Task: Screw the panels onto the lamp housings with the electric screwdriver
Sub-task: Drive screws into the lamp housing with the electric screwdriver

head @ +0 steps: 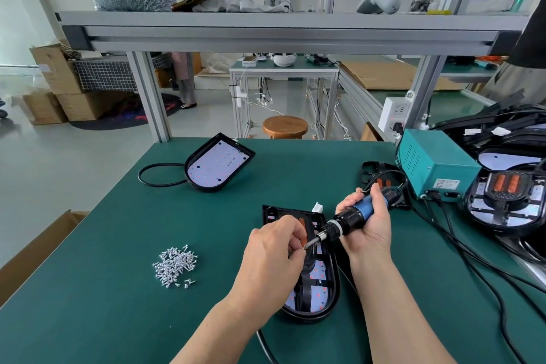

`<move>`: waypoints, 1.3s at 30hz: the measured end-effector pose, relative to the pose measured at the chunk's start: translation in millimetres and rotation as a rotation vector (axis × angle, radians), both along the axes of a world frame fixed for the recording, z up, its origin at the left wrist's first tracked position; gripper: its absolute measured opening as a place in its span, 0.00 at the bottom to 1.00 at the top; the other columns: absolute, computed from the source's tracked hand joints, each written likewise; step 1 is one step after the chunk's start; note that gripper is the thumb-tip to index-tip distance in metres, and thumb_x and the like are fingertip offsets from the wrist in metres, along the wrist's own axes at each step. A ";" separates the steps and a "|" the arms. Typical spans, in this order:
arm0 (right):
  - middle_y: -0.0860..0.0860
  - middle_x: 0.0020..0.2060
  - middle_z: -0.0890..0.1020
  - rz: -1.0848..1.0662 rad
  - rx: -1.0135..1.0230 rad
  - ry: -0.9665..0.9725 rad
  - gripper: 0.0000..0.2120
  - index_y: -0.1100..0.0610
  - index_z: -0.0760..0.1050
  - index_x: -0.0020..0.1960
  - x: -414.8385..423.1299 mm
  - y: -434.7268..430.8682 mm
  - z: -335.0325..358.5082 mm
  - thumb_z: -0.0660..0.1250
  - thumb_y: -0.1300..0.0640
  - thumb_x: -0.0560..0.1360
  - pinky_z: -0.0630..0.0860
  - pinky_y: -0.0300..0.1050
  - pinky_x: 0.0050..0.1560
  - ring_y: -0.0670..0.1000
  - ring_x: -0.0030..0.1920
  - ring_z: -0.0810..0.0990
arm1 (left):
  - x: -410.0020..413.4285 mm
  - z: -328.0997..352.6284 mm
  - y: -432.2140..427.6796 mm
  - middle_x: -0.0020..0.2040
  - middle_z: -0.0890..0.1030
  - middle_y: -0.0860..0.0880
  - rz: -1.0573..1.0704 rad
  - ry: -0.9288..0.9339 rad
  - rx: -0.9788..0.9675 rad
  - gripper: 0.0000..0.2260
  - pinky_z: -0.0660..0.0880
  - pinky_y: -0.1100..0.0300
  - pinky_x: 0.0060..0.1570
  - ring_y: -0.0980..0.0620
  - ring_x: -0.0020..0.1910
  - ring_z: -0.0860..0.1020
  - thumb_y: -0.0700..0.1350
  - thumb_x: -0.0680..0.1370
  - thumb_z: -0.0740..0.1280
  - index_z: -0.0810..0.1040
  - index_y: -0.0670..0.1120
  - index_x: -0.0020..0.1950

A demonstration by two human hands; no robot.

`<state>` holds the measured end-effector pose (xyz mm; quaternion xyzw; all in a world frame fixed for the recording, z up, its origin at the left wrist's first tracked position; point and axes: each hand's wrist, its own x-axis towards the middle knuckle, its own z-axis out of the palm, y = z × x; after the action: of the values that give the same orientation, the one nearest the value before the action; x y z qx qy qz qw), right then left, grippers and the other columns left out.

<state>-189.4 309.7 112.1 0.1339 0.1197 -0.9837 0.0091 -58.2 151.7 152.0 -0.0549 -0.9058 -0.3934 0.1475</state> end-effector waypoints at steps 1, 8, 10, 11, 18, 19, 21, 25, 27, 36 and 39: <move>0.49 0.36 0.77 -0.001 0.004 0.001 0.12 0.57 0.72 0.51 0.2 -0.2 0.3 0.71 0.51 0.78 0.72 0.35 0.41 0.44 0.35 0.75 | 0.1 0.0 0.4 0.38 0.78 0.56 0.002 0.004 -0.002 0.10 0.73 0.57 0.50 0.54 0.43 0.75 0.35 0.72 0.66 0.76 0.51 0.46; 0.49 0.35 0.77 -0.004 0.034 0.006 0.11 0.58 0.73 0.48 2.4 -2.0 4.4 0.70 0.51 0.79 0.74 0.34 0.36 0.44 0.35 0.74 | 0.8 -1.6 3.7 0.36 0.75 0.55 0.015 0.100 -0.121 0.11 0.72 0.56 0.48 0.54 0.40 0.73 0.33 0.72 0.65 0.75 0.49 0.45; 0.49 0.36 0.77 -0.013 0.036 0.002 0.11 0.58 0.72 0.48 3.3 -2.1 5.4 0.71 0.51 0.78 0.74 0.34 0.36 0.44 0.35 0.74 | 0.7 -3.2 5.1 0.36 0.76 0.55 0.033 0.100 -0.128 0.12 0.71 0.59 0.48 0.55 0.40 0.72 0.33 0.72 0.65 0.74 0.50 0.45; 0.49 0.36 0.77 -0.015 0.033 -0.001 0.11 0.58 0.72 0.48 3.7 -2.3 5.8 0.71 0.52 0.78 0.74 0.34 0.36 0.44 0.35 0.74 | 0.7 -4.0 5.7 0.36 0.76 0.55 0.044 0.096 -0.120 0.11 0.70 0.59 0.48 0.55 0.41 0.72 0.33 0.72 0.65 0.74 0.50 0.45; 0.48 0.37 0.76 -0.016 0.036 -0.002 0.11 0.57 0.72 0.49 5.8 -3.4 8.6 0.71 0.52 0.78 0.74 0.34 0.35 0.44 0.35 0.74 | -0.3 -8.8 6.7 0.36 0.75 0.57 0.095 0.108 -0.119 0.12 0.68 0.62 0.49 0.57 0.41 0.71 0.33 0.72 0.66 0.74 0.51 0.45; 0.48 0.37 0.76 -0.017 0.040 0.000 0.11 0.57 0.72 0.48 5.8 -3.4 9.1 0.71 0.52 0.78 0.74 0.34 0.35 0.44 0.35 0.74 | -0.7 -9.1 6.6 0.36 0.75 0.57 0.093 0.117 -0.132 0.12 0.68 0.62 0.49 0.57 0.41 0.71 0.33 0.72 0.66 0.74 0.50 0.45; 0.48 0.36 0.76 -0.016 0.053 0.004 0.11 0.57 0.72 0.48 5.7 -3.7 10.1 0.71 0.52 0.78 0.74 0.34 0.34 0.44 0.33 0.74 | -1.0 -9.7 6.7 0.35 0.74 0.56 0.081 0.148 -0.192 0.13 0.69 0.59 0.47 0.55 0.38 0.71 0.31 0.71 0.66 0.74 0.49 0.44; 0.47 0.34 0.75 -0.019 0.076 -0.014 0.11 0.56 0.72 0.48 6.1 -5.4 10.5 0.72 0.52 0.77 0.75 0.34 0.32 0.43 0.30 0.76 | -2.0 -15.5 7.3 0.34 0.73 0.53 0.077 0.184 -0.308 0.15 0.70 0.54 0.45 0.47 0.35 0.71 0.26 0.67 0.66 0.74 0.46 0.43; 0.47 0.34 0.75 -0.022 0.073 -0.032 0.11 0.56 0.72 0.47 6.2 -6.4 10.0 0.72 0.52 0.78 0.75 0.34 0.32 0.43 0.30 0.76 | -3.1 -17.7 7.4 0.35 0.74 0.52 0.092 0.188 -0.341 0.15 0.66 0.53 0.45 0.46 0.35 0.71 0.26 0.67 0.66 0.74 0.46 0.43; 0.50 0.36 0.78 -0.056 -0.005 -0.115 0.13 0.55 0.71 0.52 8.0 -6.6 11.9 0.74 0.54 0.76 0.75 0.35 0.36 0.46 0.31 0.77 | -7.5 -18.5 9.7 0.37 0.75 0.50 0.092 0.336 -0.351 0.18 0.64 0.56 0.45 0.46 0.36 0.73 0.24 0.63 0.70 0.76 0.43 0.45; 0.50 0.36 0.78 -0.061 -0.016 -0.123 0.13 0.55 0.71 0.52 8.2 -6.8 12.7 0.75 0.54 0.76 0.75 0.35 0.38 0.46 0.30 0.78 | -8.4 -18.3 9.4 0.38 0.76 0.50 0.088 0.345 -0.347 0.18 0.64 0.56 0.46 0.46 0.37 0.74 0.24 0.63 0.70 0.76 0.43 0.44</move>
<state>-181.2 302.8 124.7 0.1975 0.1070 -0.9744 -0.0123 -66.6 161.1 133.7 -0.1063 -0.9227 -0.2098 0.3055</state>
